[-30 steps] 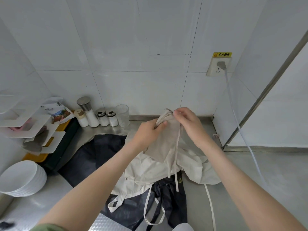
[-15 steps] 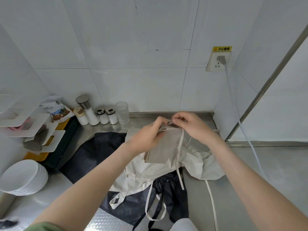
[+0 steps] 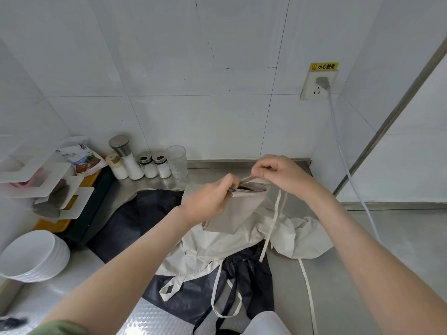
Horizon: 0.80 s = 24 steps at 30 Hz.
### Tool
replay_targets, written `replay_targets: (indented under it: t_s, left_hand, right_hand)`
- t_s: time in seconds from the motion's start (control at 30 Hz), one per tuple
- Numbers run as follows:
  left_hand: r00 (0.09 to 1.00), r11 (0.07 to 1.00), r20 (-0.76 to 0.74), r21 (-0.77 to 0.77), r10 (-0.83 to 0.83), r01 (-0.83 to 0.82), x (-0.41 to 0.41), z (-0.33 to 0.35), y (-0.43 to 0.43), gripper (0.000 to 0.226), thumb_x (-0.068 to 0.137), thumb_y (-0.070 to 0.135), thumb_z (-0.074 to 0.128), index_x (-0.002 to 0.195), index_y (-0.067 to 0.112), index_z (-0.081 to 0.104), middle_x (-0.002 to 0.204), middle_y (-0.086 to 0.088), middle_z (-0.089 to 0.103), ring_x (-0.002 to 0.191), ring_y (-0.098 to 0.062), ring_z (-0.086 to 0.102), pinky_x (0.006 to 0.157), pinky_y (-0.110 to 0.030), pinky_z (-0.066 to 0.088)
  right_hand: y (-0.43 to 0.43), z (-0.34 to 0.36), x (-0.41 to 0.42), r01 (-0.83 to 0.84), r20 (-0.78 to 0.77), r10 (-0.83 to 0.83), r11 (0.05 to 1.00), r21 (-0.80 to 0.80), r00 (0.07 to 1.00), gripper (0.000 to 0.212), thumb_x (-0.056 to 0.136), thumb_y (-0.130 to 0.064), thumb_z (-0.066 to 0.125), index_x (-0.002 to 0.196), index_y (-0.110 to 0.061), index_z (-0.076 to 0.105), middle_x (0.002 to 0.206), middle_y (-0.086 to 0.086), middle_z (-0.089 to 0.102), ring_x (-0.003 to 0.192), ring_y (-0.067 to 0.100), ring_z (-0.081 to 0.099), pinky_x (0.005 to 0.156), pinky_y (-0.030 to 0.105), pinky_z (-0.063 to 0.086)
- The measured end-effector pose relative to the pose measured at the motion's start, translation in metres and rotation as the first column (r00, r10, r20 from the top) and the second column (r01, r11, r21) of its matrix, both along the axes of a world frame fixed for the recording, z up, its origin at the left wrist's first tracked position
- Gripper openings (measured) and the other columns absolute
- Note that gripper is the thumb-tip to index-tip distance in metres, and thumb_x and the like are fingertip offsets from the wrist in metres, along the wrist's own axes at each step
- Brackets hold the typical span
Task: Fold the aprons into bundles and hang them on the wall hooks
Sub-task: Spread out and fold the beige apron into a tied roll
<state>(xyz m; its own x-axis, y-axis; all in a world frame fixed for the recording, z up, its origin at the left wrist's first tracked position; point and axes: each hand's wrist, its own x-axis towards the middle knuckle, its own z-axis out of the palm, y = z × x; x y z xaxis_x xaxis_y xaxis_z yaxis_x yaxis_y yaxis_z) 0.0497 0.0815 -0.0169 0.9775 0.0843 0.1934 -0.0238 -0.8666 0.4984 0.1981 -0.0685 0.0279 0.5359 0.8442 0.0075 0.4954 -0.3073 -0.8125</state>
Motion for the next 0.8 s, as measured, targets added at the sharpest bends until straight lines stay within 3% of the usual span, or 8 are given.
replay_targets:
  t_s: [0.2, 0.33, 0.4, 0.53, 0.63, 0.67, 0.73, 0.8]
  left_hand:
    - [0.999, 0.997, 0.030, -0.071, 0.011, -0.009, -0.001, -0.001, 0.001, 0.028, 0.085, -0.009, 0.039, 0.096, 0.015, 0.031, 0.085, 0.001, 0.046, 0.068, -0.026, 0.038, 0.056, -0.029, 0.020]
    - [1.000, 0.997, 0.026, -0.082, 0.013, -0.011, 0.001, 0.001, 0.001, 0.041, 0.081, -0.013, 0.040, 0.092, 0.024, 0.028, 0.072, 0.013, 0.038, 0.059, -0.015, 0.034, 0.055, -0.015, 0.031]
    - [0.999, 0.993, 0.043, -0.120, 0.013, -0.008, 0.000, 0.000, 0.001, 0.046, 0.080, -0.015, 0.040, 0.088, 0.028, 0.027, 0.073, 0.013, 0.038, 0.058, -0.013, 0.036, 0.054, -0.017, 0.029]
    - [0.997, 0.961, 0.060, -0.274, 0.052, -0.033, 0.002, -0.006, 0.001, 0.044, 0.088, -0.008, 0.045, 0.090, 0.033, 0.028, 0.073, 0.011, 0.042, 0.060, -0.006, 0.040, 0.057, -0.018, 0.031]
    - [0.986, 0.881, 0.074, -0.462, 0.150, -0.099, 0.008, -0.010, -0.003, 0.037, 0.093, 0.007, 0.057, 0.108, 0.032, 0.034, 0.071, 0.017, 0.049, 0.062, -0.006, 0.043, 0.064, -0.026, 0.038]
    - [0.976, 0.831, 0.071, -0.539, 0.205, -0.136, 0.010, -0.009, -0.004, 0.039, 0.092, 0.009, 0.060, 0.114, 0.030, 0.035, 0.075, 0.016, 0.054, 0.066, -0.008, 0.047, 0.068, -0.027, 0.040]
    - [0.947, 0.697, 0.024, -0.683, 0.321, -0.219, 0.015, -0.008, -0.006, 0.041, 0.090, 0.013, 0.065, 0.119, 0.028, 0.040, 0.091, 0.000, 0.061, 0.079, -0.012, 0.057, 0.079, -0.029, 0.046]
    - [0.923, 0.569, -0.033, -0.779, 0.383, -0.264, 0.017, -0.005, -0.007, 0.029, 0.090, 0.018, 0.066, 0.115, 0.021, 0.051, 0.104, -0.004, 0.065, 0.095, -0.016, 0.063, 0.090, -0.035, 0.050]
  right_hand:
    - [-0.003, -0.002, 0.011, 0.046, 0.129, -0.047, 0.999, 0.006, 0.991, 0.031, 0.093, -0.016, 0.058, 0.065, -0.029, 0.062, 0.076, -0.009, 0.054, 0.071, 0.002, 0.049, 0.066, 0.018, 0.033]
    - [-0.008, -0.006, 0.014, 0.051, 0.161, -0.049, 0.999, -0.013, 0.986, 0.031, 0.093, -0.015, 0.058, 0.065, -0.026, 0.060, 0.073, -0.008, 0.049, 0.067, -0.005, 0.047, 0.063, 0.012, 0.030]
    - [-0.010, -0.009, 0.013, 0.035, 0.167, -0.029, 0.999, -0.032, 0.986, 0.031, 0.093, -0.014, 0.058, 0.065, -0.027, 0.060, 0.073, -0.009, 0.050, 0.070, -0.008, 0.047, 0.066, 0.014, 0.030]
    - [-0.016, -0.017, 0.010, 0.023, 0.125, -0.012, 0.996, -0.092, 0.992, 0.025, 0.094, -0.017, 0.057, 0.071, -0.026, 0.063, 0.084, -0.007, 0.060, 0.083, 0.008, 0.055, 0.074, 0.025, 0.036]
    - [-0.019, -0.025, 0.003, 0.042, -0.139, -0.044, 0.999, -0.020, 0.989, 0.011, 0.095, -0.028, 0.057, 0.099, -0.020, 0.063, 0.097, -0.012, 0.064, 0.092, 0.002, 0.058, 0.079, 0.016, 0.040]
    - [-0.019, -0.029, 0.001, 0.076, -0.266, -0.068, 0.997, 0.019, 0.962, 0.023, 0.093, -0.032, 0.058, 0.113, -0.021, 0.058, 0.107, -0.011, 0.063, 0.099, 0.001, 0.058, 0.083, 0.013, 0.041]
    - [-0.016, -0.040, -0.002, 0.148, -0.452, -0.097, 0.986, 0.077, 0.886, 0.047, 0.088, -0.033, 0.062, 0.131, -0.022, 0.044, 0.122, -0.003, 0.060, 0.112, 0.010, 0.057, 0.093, 0.022, 0.045]
    - [-0.012, -0.049, -0.007, 0.174, -0.566, -0.086, 0.980, 0.102, 0.820, 0.048, 0.088, -0.020, 0.064, 0.131, -0.020, 0.042, 0.124, 0.003, 0.061, 0.111, 0.015, 0.061, 0.095, 0.031, 0.049]
